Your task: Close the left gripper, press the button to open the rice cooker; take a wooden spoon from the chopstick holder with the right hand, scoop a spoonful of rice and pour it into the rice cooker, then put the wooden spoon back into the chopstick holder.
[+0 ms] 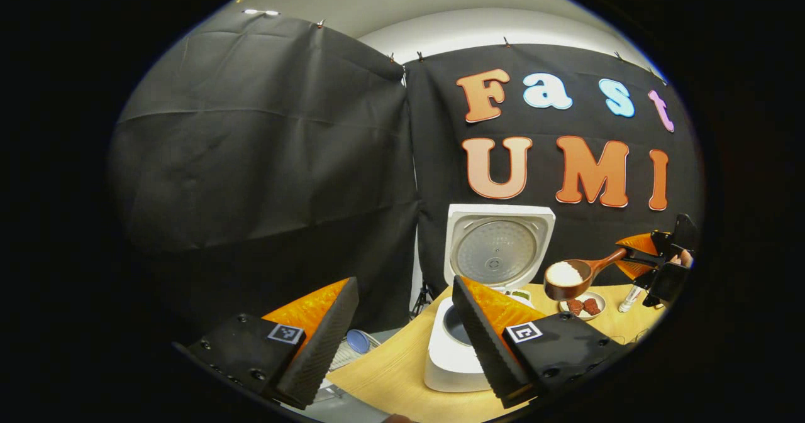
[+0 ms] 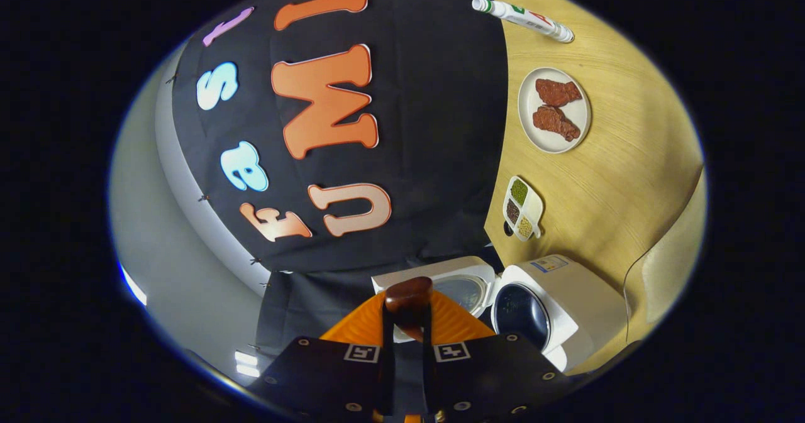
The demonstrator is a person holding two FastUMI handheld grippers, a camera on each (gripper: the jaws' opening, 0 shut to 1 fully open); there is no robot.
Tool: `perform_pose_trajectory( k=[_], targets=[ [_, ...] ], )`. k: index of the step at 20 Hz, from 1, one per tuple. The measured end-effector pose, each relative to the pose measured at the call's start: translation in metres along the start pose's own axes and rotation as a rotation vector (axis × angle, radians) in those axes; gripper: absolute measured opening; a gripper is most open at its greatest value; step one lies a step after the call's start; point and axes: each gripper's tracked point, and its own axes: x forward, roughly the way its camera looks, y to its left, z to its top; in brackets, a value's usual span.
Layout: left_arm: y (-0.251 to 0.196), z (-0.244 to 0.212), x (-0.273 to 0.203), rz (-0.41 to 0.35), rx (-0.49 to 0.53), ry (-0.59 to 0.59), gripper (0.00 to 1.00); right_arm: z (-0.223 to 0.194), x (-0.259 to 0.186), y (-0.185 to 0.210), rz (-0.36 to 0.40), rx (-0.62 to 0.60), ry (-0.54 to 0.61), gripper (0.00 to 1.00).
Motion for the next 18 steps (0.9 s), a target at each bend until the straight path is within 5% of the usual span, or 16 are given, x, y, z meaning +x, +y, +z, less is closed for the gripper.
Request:
perform_pose_trajectory(
  k=[11,18],
  targets=[
    [0.054,-0.019,0.004,0.084,-0.023,0.038,0.99,-0.048,0.072,0.011,-0.074,-0.484,-0.024,0.17],
    [0.073,-0.029,0.002,0.113,-0.026,0.057,0.99,-0.046,0.084,-0.008,-0.136,-0.622,-0.053,0.17]
  ],
)
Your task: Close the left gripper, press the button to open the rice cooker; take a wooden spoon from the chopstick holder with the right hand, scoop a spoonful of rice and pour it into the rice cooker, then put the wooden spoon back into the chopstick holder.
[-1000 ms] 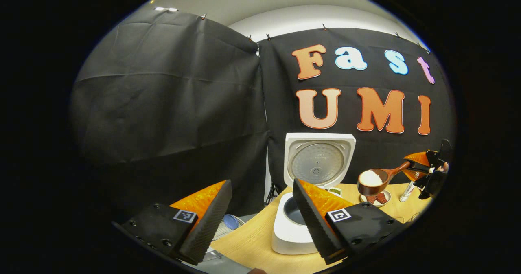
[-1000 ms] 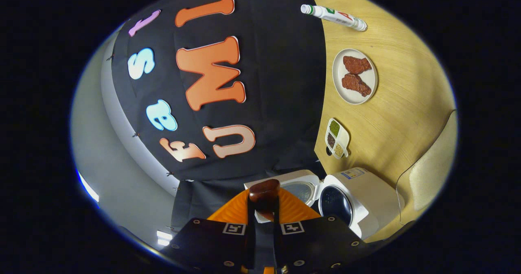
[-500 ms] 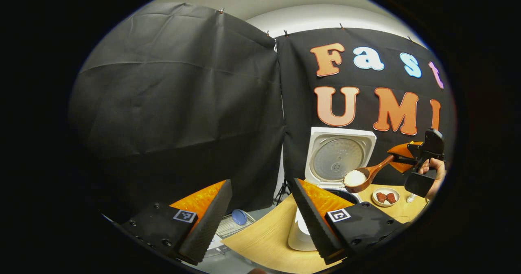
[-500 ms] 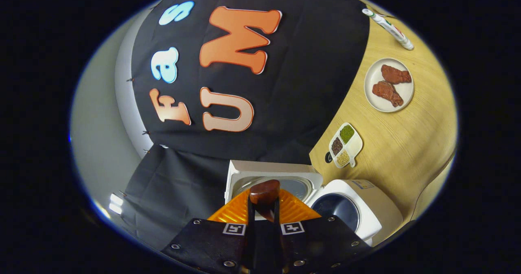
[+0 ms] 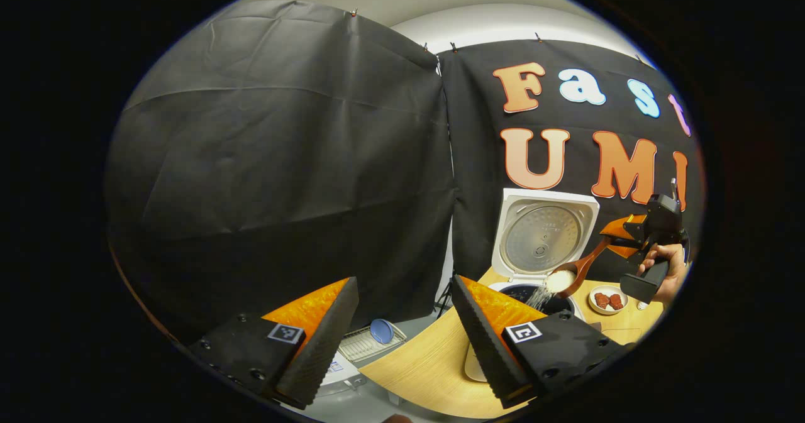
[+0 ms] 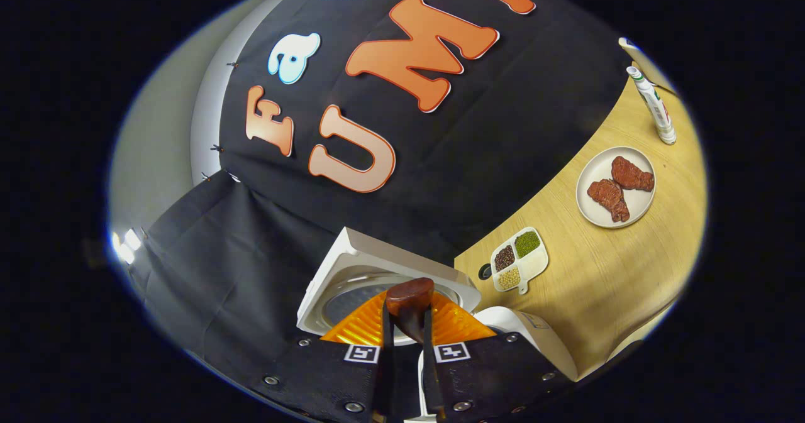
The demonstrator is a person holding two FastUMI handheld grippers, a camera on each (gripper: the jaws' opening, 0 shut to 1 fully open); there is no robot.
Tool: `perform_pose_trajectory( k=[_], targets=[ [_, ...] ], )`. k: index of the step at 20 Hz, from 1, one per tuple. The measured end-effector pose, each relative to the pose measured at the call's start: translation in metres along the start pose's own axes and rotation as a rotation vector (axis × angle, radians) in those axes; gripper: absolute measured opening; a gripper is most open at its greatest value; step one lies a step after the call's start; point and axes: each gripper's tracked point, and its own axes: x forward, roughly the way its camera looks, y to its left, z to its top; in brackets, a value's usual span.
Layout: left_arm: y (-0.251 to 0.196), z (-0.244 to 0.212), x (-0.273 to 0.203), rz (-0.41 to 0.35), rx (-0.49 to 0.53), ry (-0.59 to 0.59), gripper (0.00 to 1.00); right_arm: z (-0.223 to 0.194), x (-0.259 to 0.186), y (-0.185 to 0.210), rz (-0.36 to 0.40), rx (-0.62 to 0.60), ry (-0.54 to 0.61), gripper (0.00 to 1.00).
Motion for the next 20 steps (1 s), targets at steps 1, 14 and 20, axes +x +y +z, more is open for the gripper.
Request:
perform_pose_trajectory(
  k=[1,14,20],
  targets=[
    [0.000,-0.001,0.001,0.003,-0.002,0.003,0.99,-0.003,0.001,-0.002,-0.008,-0.018,0.002,0.17],
    [-0.004,-0.003,-0.004,-0.004,0.007,0.005,0.99,-0.011,-0.002,0.044,0.076,-0.368,-0.025,0.17],
    [-0.004,0.000,-0.005,-0.004,0.010,-0.001,0.99,-0.012,-0.008,0.080,0.163,-0.509,-0.052,0.17]
  ],
)
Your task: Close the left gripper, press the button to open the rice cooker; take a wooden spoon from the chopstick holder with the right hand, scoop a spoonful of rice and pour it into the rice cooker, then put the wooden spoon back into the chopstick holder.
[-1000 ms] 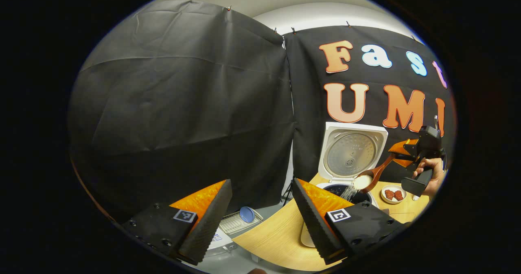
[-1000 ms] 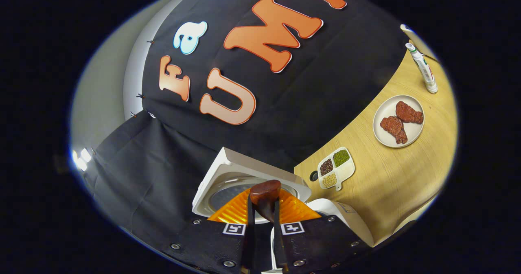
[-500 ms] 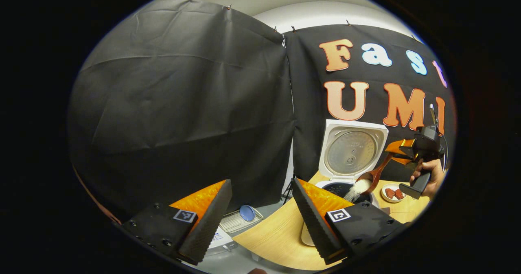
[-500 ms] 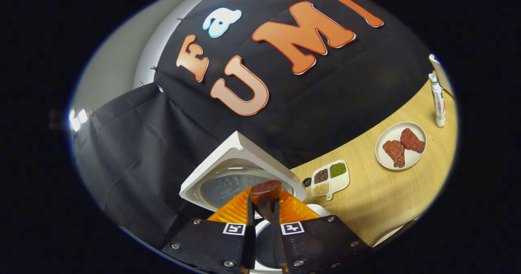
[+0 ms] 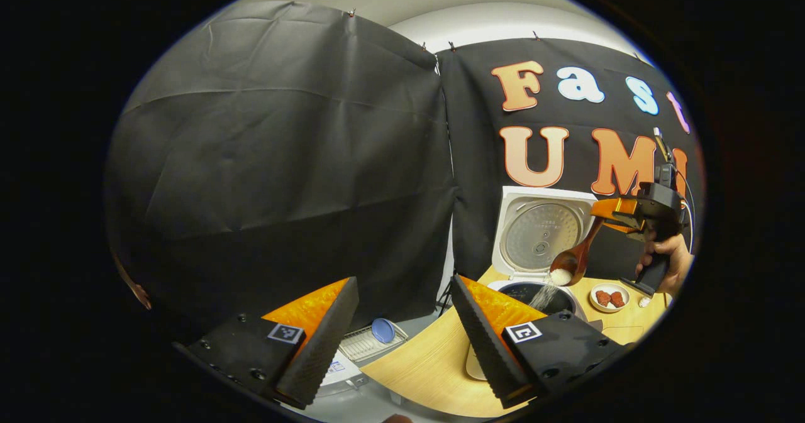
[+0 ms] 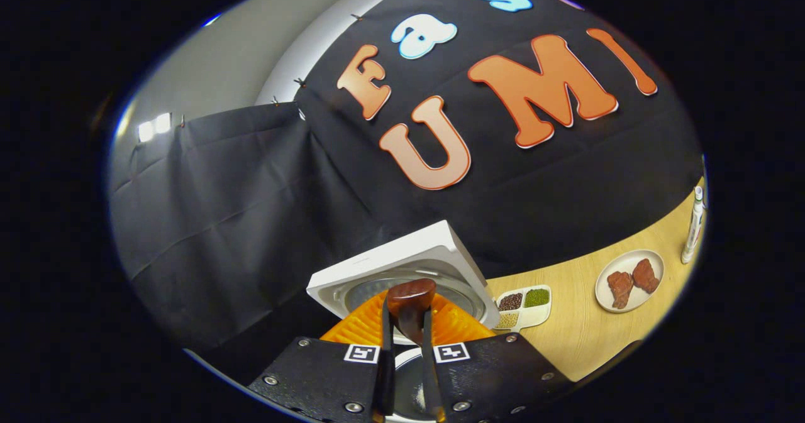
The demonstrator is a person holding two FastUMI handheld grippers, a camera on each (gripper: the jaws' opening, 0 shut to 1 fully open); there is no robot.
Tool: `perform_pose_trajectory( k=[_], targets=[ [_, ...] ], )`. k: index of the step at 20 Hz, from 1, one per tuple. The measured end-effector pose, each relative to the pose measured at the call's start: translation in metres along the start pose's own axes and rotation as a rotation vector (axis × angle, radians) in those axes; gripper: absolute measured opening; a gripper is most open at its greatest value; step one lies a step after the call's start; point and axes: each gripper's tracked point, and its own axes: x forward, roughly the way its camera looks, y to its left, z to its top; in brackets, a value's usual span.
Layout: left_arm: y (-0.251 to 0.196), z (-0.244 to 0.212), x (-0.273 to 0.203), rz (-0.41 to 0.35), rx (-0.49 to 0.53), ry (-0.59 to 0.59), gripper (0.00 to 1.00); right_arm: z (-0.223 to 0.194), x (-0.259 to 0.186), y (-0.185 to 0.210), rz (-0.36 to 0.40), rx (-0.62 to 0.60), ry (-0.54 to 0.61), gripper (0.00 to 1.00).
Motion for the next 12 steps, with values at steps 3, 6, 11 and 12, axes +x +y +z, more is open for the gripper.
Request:
perform_pose_trajectory(
  k=[3,6,11,12],
  targets=[
    [-0.001,0.000,-0.001,-0.003,-0.003,0.000,0.99,0.008,-0.003,0.018,0.041,-0.099,-0.017,0.17],
    [-0.002,0.001,-0.002,-0.006,-0.001,-0.004,0.98,0.024,-0.005,0.035,0.085,-0.180,-0.030,0.22],
    [0.001,0.001,-0.003,-0.002,-0.002,-0.004,0.99,0.036,-0.009,0.063,0.166,-0.311,-0.077,0.17],
    [0.001,0.001,-0.004,0.000,-0.002,-0.004,0.99,0.037,-0.011,0.070,0.184,-0.343,-0.085,0.17]
  ],
)
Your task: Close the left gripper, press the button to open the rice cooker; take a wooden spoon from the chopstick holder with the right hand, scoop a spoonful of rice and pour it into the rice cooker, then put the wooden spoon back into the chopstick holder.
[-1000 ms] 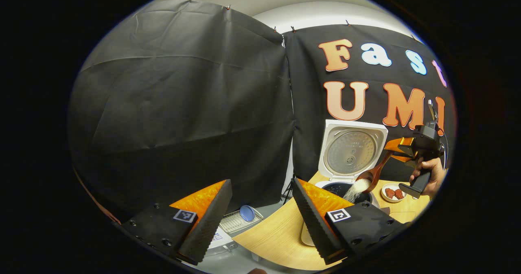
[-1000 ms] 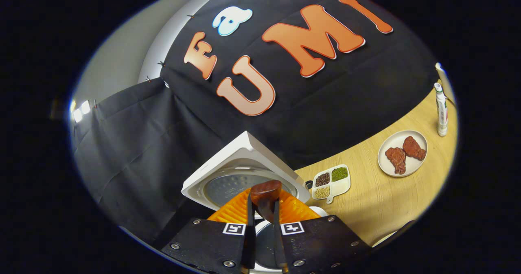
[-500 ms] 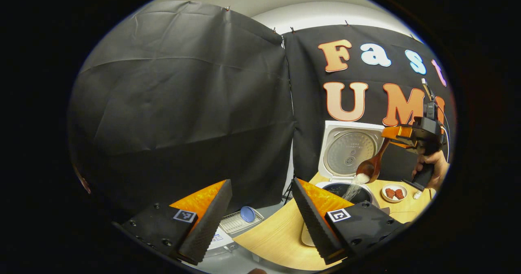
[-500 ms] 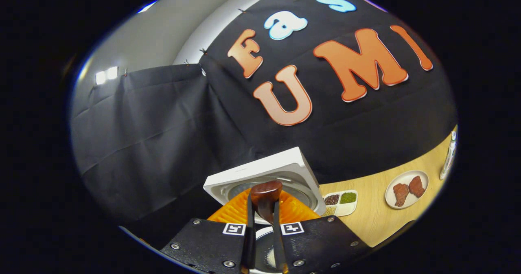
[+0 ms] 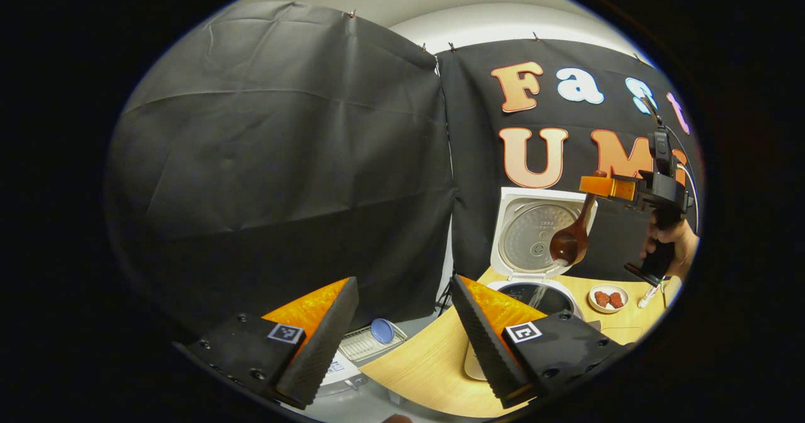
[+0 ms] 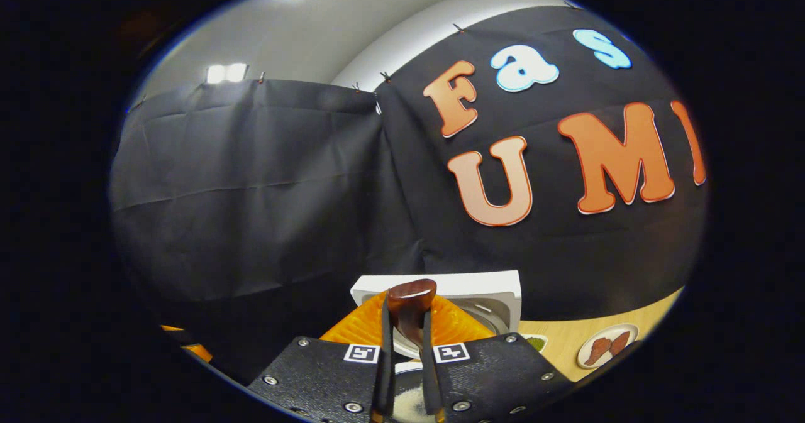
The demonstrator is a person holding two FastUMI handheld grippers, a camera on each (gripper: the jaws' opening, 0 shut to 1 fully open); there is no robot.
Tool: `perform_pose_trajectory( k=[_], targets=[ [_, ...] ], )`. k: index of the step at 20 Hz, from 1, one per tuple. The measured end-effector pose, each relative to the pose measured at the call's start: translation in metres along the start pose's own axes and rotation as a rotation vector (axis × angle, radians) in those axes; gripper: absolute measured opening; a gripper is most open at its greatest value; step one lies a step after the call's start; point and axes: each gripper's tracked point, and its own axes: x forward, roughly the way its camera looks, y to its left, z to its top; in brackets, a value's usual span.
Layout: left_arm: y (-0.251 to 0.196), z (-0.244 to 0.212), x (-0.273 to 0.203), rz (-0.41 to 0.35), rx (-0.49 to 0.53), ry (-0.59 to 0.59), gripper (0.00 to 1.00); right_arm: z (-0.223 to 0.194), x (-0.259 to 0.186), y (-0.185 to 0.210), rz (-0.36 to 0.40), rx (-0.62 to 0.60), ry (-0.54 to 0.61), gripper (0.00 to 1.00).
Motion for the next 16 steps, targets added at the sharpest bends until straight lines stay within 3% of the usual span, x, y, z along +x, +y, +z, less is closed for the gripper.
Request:
perform_pose_trajectory(
  k=[9,16],
  targets=[
    [0.003,0.004,-0.004,0.004,0.011,-0.008,0.99,0.033,-0.034,0.032,0.105,-0.149,-0.082,0.17],
    [-0.008,0.007,-0.005,-0.020,0.022,-0.008,0.99,0.022,-0.040,-0.007,0.038,-0.025,-0.035,0.17]
  ],
)
